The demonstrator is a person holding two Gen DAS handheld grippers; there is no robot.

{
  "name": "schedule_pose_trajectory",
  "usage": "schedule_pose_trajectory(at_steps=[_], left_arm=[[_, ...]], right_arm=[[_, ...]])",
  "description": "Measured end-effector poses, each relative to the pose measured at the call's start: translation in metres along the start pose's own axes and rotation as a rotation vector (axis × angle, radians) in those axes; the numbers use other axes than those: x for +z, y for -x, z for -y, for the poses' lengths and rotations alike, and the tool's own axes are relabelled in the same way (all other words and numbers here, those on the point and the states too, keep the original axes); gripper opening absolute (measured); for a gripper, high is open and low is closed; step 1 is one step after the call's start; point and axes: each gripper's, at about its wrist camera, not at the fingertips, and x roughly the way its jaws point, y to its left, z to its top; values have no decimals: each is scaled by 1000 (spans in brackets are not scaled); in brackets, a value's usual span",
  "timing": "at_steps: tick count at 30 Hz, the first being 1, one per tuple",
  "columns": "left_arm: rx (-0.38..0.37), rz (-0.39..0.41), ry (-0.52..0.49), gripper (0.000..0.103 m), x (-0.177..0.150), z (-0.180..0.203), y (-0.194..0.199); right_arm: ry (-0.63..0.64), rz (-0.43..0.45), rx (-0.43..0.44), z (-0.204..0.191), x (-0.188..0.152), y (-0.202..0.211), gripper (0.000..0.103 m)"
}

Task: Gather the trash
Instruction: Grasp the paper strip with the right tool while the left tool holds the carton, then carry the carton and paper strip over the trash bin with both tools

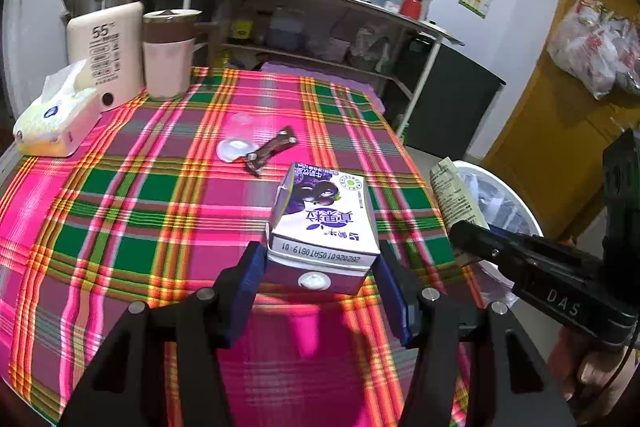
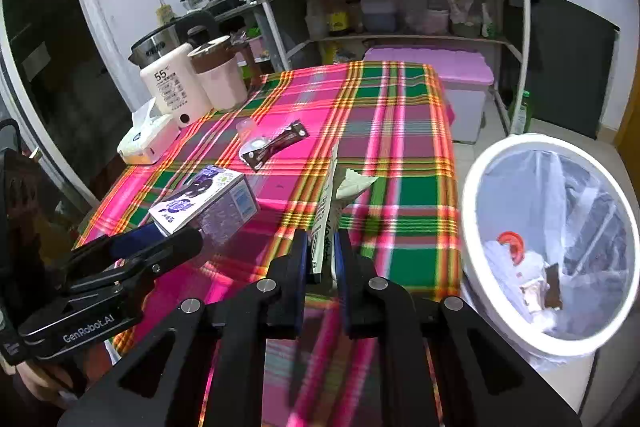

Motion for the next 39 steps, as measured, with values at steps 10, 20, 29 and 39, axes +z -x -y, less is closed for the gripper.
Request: schedule_pose_trajectory(at_steps=[10, 20, 29, 39], left_arm=[[-43, -10, -70, 58, 2, 44, -4], [-101, -30, -150, 58, 7, 91, -20], [-175, -57, -211, 58, 13, 132, -44], [-234, -93, -272, 58, 21, 170, -72]], right_arm=[[-53, 36, -31, 33, -10, 29, 14], [-133, 51, -94, 82, -20, 49, 14], [-215, 37, -171, 131, -30, 56, 14], [-259, -20, -221, 164, -37, 47, 14]])
